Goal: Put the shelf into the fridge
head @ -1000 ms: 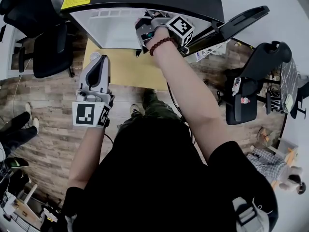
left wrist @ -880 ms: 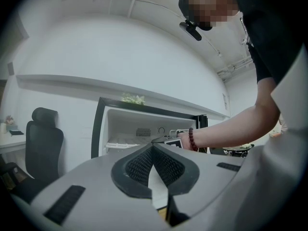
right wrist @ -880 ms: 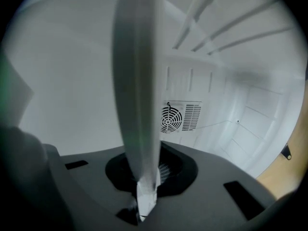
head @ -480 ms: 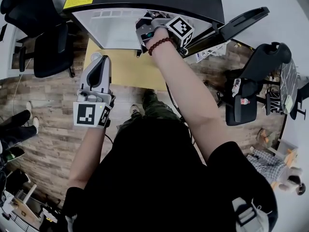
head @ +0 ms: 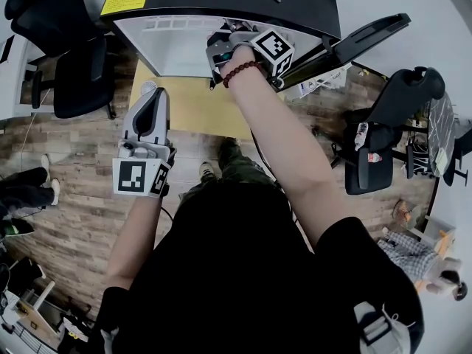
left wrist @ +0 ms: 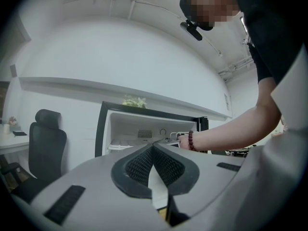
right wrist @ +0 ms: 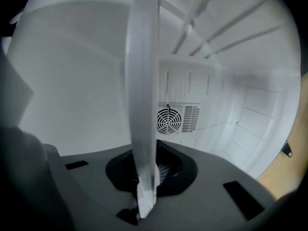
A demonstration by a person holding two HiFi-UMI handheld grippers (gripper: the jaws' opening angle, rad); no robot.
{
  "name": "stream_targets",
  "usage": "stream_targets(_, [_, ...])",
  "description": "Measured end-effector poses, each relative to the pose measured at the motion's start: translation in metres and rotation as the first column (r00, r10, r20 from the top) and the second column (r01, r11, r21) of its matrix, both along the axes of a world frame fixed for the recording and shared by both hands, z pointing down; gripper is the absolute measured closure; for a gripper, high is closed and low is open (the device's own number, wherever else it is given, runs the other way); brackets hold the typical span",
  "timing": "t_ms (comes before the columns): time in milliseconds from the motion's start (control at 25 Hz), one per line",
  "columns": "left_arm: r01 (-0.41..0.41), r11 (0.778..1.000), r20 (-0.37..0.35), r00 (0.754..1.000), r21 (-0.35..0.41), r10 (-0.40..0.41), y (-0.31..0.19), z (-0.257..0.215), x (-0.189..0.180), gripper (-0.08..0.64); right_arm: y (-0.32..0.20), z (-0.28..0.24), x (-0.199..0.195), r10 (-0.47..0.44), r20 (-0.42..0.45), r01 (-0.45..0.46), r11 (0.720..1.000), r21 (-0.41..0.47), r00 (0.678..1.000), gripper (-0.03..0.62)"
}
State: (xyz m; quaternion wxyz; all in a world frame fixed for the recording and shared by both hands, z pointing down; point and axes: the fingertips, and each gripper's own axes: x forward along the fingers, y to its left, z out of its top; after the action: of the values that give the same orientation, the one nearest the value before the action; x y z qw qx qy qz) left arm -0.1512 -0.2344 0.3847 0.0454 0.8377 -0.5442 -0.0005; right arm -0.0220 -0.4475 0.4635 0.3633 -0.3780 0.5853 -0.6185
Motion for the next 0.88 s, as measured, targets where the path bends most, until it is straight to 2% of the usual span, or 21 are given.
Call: stream_targets(880, [-0.030,0.999,-0.001,1.000,0.023,0.030,0.013,-0.009,-0.005,0.541,0.035,-0.003,0.000,0.038,-0.011,-0.038,0.999,-0.004,0.999,0.551])
